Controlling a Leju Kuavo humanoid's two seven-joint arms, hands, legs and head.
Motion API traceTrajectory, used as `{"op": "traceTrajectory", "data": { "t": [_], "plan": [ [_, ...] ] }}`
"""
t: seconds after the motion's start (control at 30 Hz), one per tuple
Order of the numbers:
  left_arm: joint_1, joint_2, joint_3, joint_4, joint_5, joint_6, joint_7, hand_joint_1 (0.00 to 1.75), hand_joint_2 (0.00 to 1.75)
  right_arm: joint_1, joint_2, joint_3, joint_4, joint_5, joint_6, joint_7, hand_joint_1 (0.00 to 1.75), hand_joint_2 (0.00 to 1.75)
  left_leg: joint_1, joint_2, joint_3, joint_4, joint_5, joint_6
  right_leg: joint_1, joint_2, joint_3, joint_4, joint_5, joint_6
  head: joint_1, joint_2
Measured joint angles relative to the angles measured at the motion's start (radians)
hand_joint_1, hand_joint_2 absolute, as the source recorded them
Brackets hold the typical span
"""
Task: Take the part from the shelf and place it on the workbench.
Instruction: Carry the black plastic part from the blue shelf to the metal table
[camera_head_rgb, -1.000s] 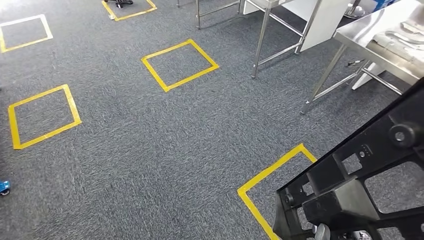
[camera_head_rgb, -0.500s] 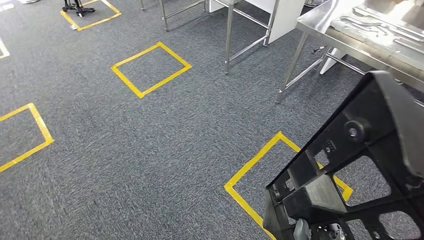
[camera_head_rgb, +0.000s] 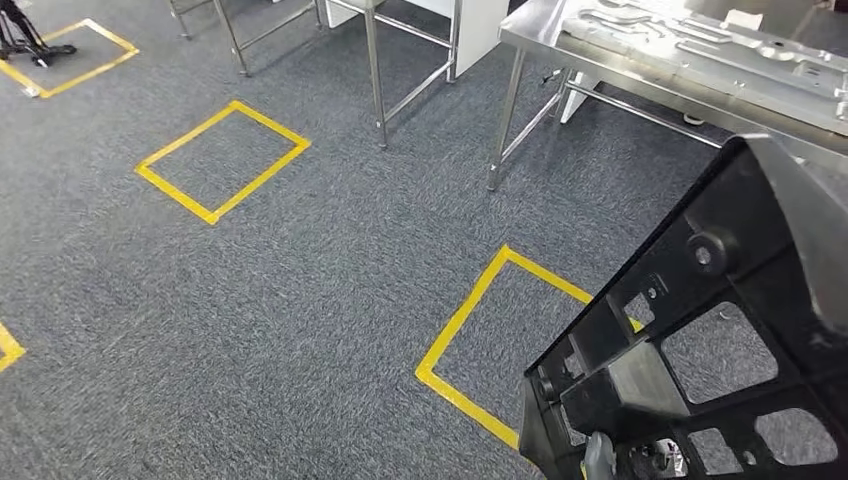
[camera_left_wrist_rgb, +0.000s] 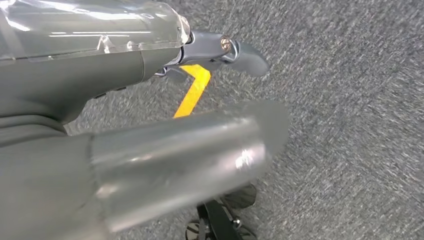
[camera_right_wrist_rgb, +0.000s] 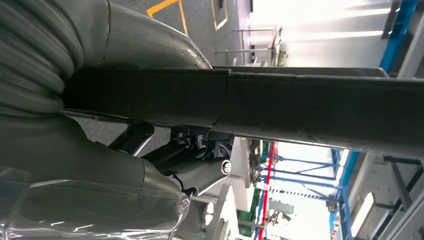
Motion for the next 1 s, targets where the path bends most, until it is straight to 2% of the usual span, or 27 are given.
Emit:
{"op": "traceTrajectory", "data": {
  "t": [0.07, 0.13, 0.17, 0.2, 0.23, 0.27, 0.3, 0.33, 0.37, 0.4, 0.43, 0.5, 0.53, 0.57, 0.63, 0.67, 0.7, 0.73, 0.77, 0.83, 0.87, 0.9, 0.93, 1.0],
  "plan": [
    [-0.003, -0.005, -0.003, 0.0, 0.0, 0.007, 0.001, 0.0, 0.0, 0.003, 0.0, -0.004, -0.006, -0.009, 0.007, 0.003, 1.75, 1.75, 0.002, 0.025, 0.004, -0.007, 0.003, 0.014, 0.002, -0.045, -0.018, 0.036, -0.023, 0.01, 0.006, 0.0],
    [0.001, -0.008, -0.005, 0.0, 0.0, 0.013, 0.002, 0.0, 0.0, 0.002, 0.0, -0.007, -0.01, -0.018, 0.015, 0.009, 1.75, 1.75, 0.0, 0.053, 0.007, -0.011, 0.002, 0.023, 0.002, -0.103, -0.074, 0.146, -0.079, 0.018, 0.013, 0.0],
    [0.002, -0.009, -0.006, 0.0, 0.0, 0.014, 0.003, 0.0, 0.0, 0.002, 0.0, -0.008, -0.011, -0.021, 0.017, 0.011, 1.75, 1.75, -0.001, 0.068, 0.007, -0.011, 0.0, 0.025, 0.0, -0.115, -0.109, 0.21, -0.104, 0.021, 0.014, 0.0],
    [0.003, -0.009, -0.006, 0.0, 0.0, 0.015, 0.004, 0.0, 0.0, 0.003, 0.0, -0.01, -0.011, -0.022, 0.018, 0.013, 1.75, 1.75, -0.002, 0.082, 0.008, -0.011, -0.002, 0.026, -0.001, -0.12, -0.135, 0.256, -0.115, 0.023, 0.014, 0.0],
    [0.002, -0.01, -0.007, 0.0, 0.0, 0.015, 0.005, 0.0, 0.0, 0.004, 0.0, -0.012, -0.011, -0.023, 0.019, 0.014, 1.75, 1.75, -0.003, 0.095, 0.01, -0.011, -0.005, 0.026, -0.002, -0.123, -0.144, 0.27, -0.107, 0.023, 0.014, 0.0],
    [0.001, -0.011, -0.007, 0.0, 0.0, 0.016, 0.005, 0.0, 0.0, 0.004, 0.0, -0.015, -0.011, -0.024, 0.019, 0.014, 1.75, 1.75, -0.004, 0.107, 0.014, -0.011, -0.008, 0.026, -0.002, -0.126, -0.134, 0.245, -0.082, 0.021, 0.014, 0.0],
    [0.0, -0.013, -0.007, 0.0, 0.0, 0.016, 0.005, 0.0, 0.0, 0.005, 0.0, -0.016, -0.011, -0.025, 0.02, 0.014, 1.75, 1.75, -0.005, 0.119, 0.02, -0.011, -0.011, 0.024, 0.0, -0.135, -0.104, 0.187, -0.045, 0.015, 0.014, 0.0],
    [-0.001, -0.015, -0.007, 0.0, 0.0, 0.016, 0.006, 0.0, 0.0, 0.004, 0.0, -0.018, -0.012, -0.026, 0.02, 0.014, 1.75, 1.75, -0.006, 0.129, 0.025, -0.011, -0.016, 0.023, 0.005, -0.157, -0.068, 0.116, -0.014, 0.007, 0.014, 0.0],
    [-0.001, -0.017, -0.007, 0.0, 0.0, 0.017, 0.006, 0.0, 0.0, 0.004, 0.0, -0.018, -0.012, -0.026, 0.02, 0.014, 1.75, 1.75, -0.008, 0.139, 0.03, -0.011, -0.02, 0.019, 0.012, -0.18, -0.037, 0.056, 0.006, -0.002, 0.014, 0.0],
    [-0.001, -0.019, -0.007, 0.0, 0.0, 0.018, 0.006, 0.0, 0.0, 0.003, 0.0, -0.019, -0.014, -0.027, 0.021, 0.014, 1.75, 1.75, -0.01, 0.149, 0.033, -0.012, -0.024, 0.015, 0.018, -0.198, -0.017, 0.017, 0.014, -0.01, 0.014, 0.0],
    [-0.002, -0.021, -0.007, 0.0, 0.0, 0.019, 0.006, 0.0, 0.0, 0.004, 0.0, -0.02, -0.015, -0.027, 0.021, 0.014, 1.75, 1.75, -0.011, 0.159, 0.036, -0.013, -0.027, 0.01, 0.023, -0.206, -0.01, 0.001, 0.012, -0.015, 0.013, 0.0],
    [-0.005, -0.023, -0.007, 0.0, 0.0, 0.02, 0.006, 0.0, 0.0, 0.006, 0.0, -0.021, -0.018, -0.028, 0.021, 0.015, 1.75, 1.75, -0.014, 0.179, 0.046, -0.02, -0.03, 0.0, 0.022, -0.184, -0.009, -0.008, 0.014, -0.022, 0.013, 0.0],
    [-0.007, -0.023, -0.007, 0.0, 0.0, 0.021, 0.007, 0.0, 0.0, 0.008, 0.0, -0.023, -0.019, -0.029, 0.021, 0.015, 1.75, 1.75, -0.014, 0.172, 0.051, -0.019, -0.035, -0.005, 0.019, -0.173, -0.005, -0.016, 0.017, -0.024, 0.013, 0.0],
    [-0.009, -0.024, -0.008, 0.0, 0.0, 0.023, 0.007, 0.0, 0.0, 0.008, 0.0, -0.024, -0.019, -0.031, 0.022, 0.016, 1.75, 1.75, -0.013, 0.151, 0.049, -0.006, -0.045, -0.009, 0.014, -0.162, 0.001, -0.026, 0.021, -0.027, 0.011, 0.0],
    [-0.008, -0.024, -0.008, 0.0, 0.0, 0.026, 0.008, 0.0, 0.0, 0.008, 0.0, -0.025, -0.02, -0.035, 0.024, 0.02, 1.75, 1.75, -0.01, 0.092, 0.01, 0.084, -0.092, -0.015, 0.008, -0.141, 0.01, -0.037, 0.025, -0.033, 0.008, 0.0],
    [-0.005, -0.024, -0.008, 0.0, 0.0, 0.027, 0.008, 0.0, 0.0, 0.008, 0.001, -0.026, -0.02, -0.037, 0.025, 0.022, 1.75, 1.75, -0.009, 0.074, -0.024, 0.149, -0.12, -0.017, 0.007, -0.128, 0.012, -0.038, 0.025, -0.035, 0.007, 0.0],
    [-0.001, -0.024, -0.008, 0.0, 0.0, 0.028, 0.009, 0.0, 0.0, 0.008, 0.001, -0.027, -0.02, -0.038, 0.026, 0.024, 1.75, 1.75, -0.009, 0.067, -0.057, 0.206, -0.137, -0.019, 0.006, -0.113, 0.013, -0.037, 0.024, -0.037, 0.008, 0.0],
    [0.002, -0.025, -0.008, 0.0, 0.0, 0.029, 0.01, 0.0, 0.0, 0.009, 0.001, -0.027, -0.02, -0.039, 0.027, 0.027, 1.75, 1.75, -0.008, 0.064, -0.078, 0.235, -0.135, -0.021, 0.006, -0.098, 0.014, -0.036, 0.023, -0.037, 0.007, 0.0],
    [0.003, -0.025, -0.008, 0.0, 0.0, 0.029, 0.01, 0.0, 0.0, 0.01, 0.001, -0.028, -0.02, -0.039, 0.027, 0.029, 1.75, 1.75, -0.006, 0.063, -0.083, 0.227, -0.112, -0.022, 0.005, -0.082, 0.016, -0.034, 0.021, -0.035, 0.007, 0.0],
    [0.002, -0.025, -0.008, 0.0, 0.0, 0.029, 0.01, 0.0, 0.0, 0.011, 0.001, -0.029, -0.02, -0.039, 0.017, 0.038, 1.75, 1.75, -0.001, 0.052, -0.05, 0.125, -0.036, -0.025, 0.002, -0.057, 0.019, -0.024, 0.013, -0.029, 0.006, 0.0],
    [0.001, -0.025, -0.008, 0.0, 0.0, 0.029, 0.01, 0.0, 0.0, 0.011, 0.001, -0.03, -0.02, -0.037, 0.006, 0.045, 1.75, 1.75, 0.001, 0.042, -0.03, 0.069, -0.011, -0.024, 0.003, -0.046, 0.017, -0.014, 0.008, -0.024, 0.004, 0.0],
    [-0.001, -0.026, -0.008, 0.0, 0.0, 0.029, 0.009, 0.0, 0.0, 0.012, 0.001, -0.03, -0.021, -0.034, -0.008, 0.054, 1.75, 1.75, 0.002, 0.034, -0.018, 0.032, 0.001, -0.02, 0.003, -0.039, 0.014, -0.006, 0.002, -0.018, 0.001, 0.0],
    [-0.004, -0.026, -0.008, 0.0, 0.0, 0.029, 0.009, 0.0, 0.0, 0.014, 0.001, -0.03, -0.022, -0.03, -0.022, 0.064, 1.75, 1.75, 0.001, 0.029, -0.013, 0.014, 0.0, -0.013, 0.004, -0.034, 0.009, -0.001, -0.002, -0.013, 0.0, 0.0],
    [-0.008, -0.027, -0.008, 0.0, 0.0, 0.027, 0.006, 0.0, 0.0, 0.02, 0.001, -0.031, -0.026, -0.022, -0.039, 0.079, 1.75, 1.75, -0.001, 0.03, -0.014, 0.012, -0.006, 0.003, 0.004, -0.026, 0.003, 0.001, -0.006, -0.002, -0.001, 0.0]
  ]
}}
